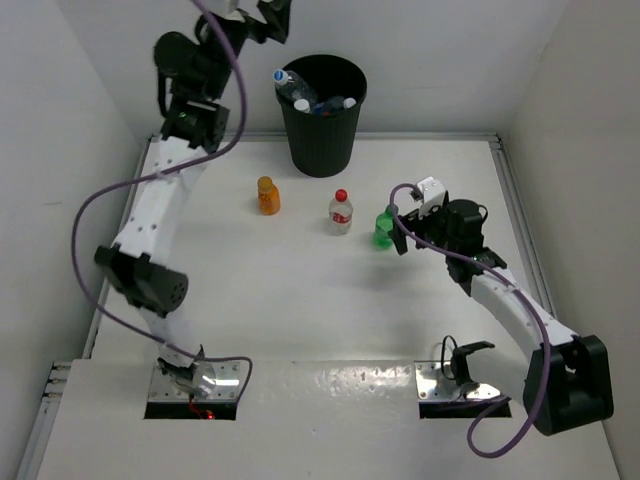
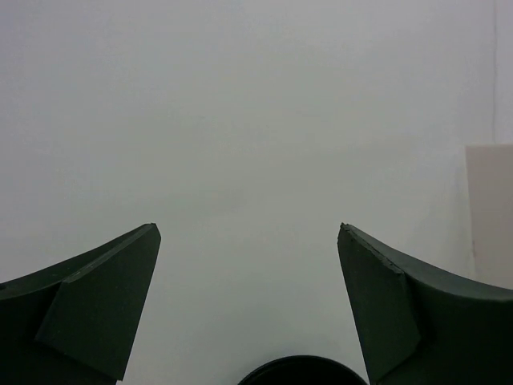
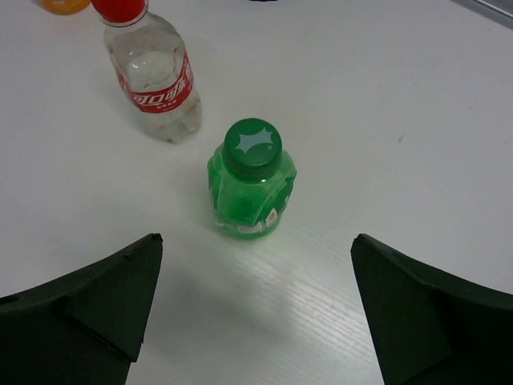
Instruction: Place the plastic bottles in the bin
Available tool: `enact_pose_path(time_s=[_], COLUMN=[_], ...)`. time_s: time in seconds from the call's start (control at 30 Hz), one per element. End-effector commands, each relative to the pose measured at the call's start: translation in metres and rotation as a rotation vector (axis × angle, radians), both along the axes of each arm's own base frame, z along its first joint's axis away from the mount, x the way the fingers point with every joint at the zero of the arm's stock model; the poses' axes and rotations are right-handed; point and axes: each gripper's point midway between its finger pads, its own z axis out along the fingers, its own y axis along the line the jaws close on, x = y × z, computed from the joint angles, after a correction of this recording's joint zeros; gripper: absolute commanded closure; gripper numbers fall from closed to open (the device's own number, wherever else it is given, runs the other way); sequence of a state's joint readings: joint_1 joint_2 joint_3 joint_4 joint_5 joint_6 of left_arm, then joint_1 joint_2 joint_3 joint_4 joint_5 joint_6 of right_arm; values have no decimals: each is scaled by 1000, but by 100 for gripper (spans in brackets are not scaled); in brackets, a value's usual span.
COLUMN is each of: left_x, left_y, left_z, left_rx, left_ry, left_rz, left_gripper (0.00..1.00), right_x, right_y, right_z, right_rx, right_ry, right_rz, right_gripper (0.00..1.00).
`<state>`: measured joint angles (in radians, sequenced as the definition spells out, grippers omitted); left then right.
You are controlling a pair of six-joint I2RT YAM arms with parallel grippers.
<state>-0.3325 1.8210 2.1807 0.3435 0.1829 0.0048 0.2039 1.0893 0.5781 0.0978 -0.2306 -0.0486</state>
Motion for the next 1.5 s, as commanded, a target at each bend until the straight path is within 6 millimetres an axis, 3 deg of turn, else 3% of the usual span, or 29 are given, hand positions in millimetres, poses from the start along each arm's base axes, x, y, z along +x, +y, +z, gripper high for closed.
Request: enact_pose_path(time_s=[0.0, 0.03, 0.1, 0.13, 0.17, 0.23, 0.3, 0.33, 0.4, 0.47, 0.5, 0.63, 0.7, 0.8, 0.83, 0.87, 0.93, 1.0, 1.03, 1.1, 1.13, 1.2, 1.23, 1.27, 1.3, 1.33, 1.37, 1.4, 1.47], left_x=[1, 5, -12, -15, -12, -23, -20, -28, -25, -29, -22, -23, -23, -22, -26, -26, -27, -26, -25, -26, -25, -26, -28, -28, -28, -27, -28, -27, -29], left_y=[44, 50, 67, 71, 75, 84, 97, 98, 108, 118, 124, 149, 156, 156, 153, 152, 150, 150, 150, 146, 146, 142, 142, 142, 142, 142, 138, 138, 139], left_z=[-27, -44, -44, -49, -69, -71, -95, -94, -116, -123, -145, -173, -185, -200, -200, -205, -218, -226, -231, -231, -237, -242, -243, -243, -241, -245, -245, -242, -241], left_rx=[0, 3, -8, -13, 1, -2, 9, 7, 19, 15, 26, 34, 36, 52, 58, 63, 74, 77, 80, 83, 85, 90, 91, 91, 89, 89, 92, 98, 103], left_ry=[131, 186, 210, 222, 267, 281, 342, 336, 386, 399, 448, 502, 521, 542, 540, 543, 568, 583, 593, 593, 605, 613, 615, 615, 606, 609, 608, 595, 581], left_rz=[125, 138, 163, 176, 187, 207, 241, 241, 266, 291, 308, 371, 385, 370, 356, 347, 337, 337, 337, 328, 328, 319, 319, 319, 319, 319, 310, 314, 318], left_gripper=[0, 0, 0, 0, 0, 0, 0, 0, 0, 0, 0, 0, 0, 0, 0, 0, 0, 0, 0, 0, 0, 0, 0, 0, 0, 0, 0, 0, 0], right_x=[27, 31, 39, 43, 49, 58, 68, 71, 81, 87, 87, 84, 81, 86, 91, 94, 105, 119, 123, 120, 135, 132, 150, 146, 170, 175, 173, 201, 197], right_y=[2, 3, 8, 10, 12, 16, 21, 22, 28, 34, 40, 48, 48, 47, 47, 48, 50, 53, 53, 52, 58, 56, 66, 64, 77, 84, 80, 88, 94], right_z=[24, 13, 18, 9, 15, 6, 3, -5, -5, -7, -6, -7, -7, 36, 73, 91, 149, 231, 249, 332, 326, 379, 368, 398, 375, 374, 402, 372, 406], right_rx=[42, 68, 105, 110, 122, 122, 132, 134, 146, 139, 137, 120, 112, 126, 138, 153, 208, 289, 309, 382, 391, 434, 442, 466, 459, 462, 478, 457, 478], right_ry=[-132, -83, -73, -51, -70, -65, -51, -28, -32, -45, -47, -32, -24, -118, -198, -231, -344, -512, -554, -758, -754, -902, -902, -989, -960, -965, -1039, -1000, -1103], right_rz=[-51, -72, -73, -73, -71, -59, -51, -38, -21, 21, 46, 104, 116, 123, 124, 126, 115, 112, 104, 104, 105, 95, 100, 94, 94, 99, 70, 56, 59], right_gripper=[1, 1, 1, 1, 1, 1, 1, 4, 8, 25, 31, 63, 73, 82, 84, 87, 91, 97, 98, 100, 100, 100, 100, 100, 100, 100, 100, 100, 100])
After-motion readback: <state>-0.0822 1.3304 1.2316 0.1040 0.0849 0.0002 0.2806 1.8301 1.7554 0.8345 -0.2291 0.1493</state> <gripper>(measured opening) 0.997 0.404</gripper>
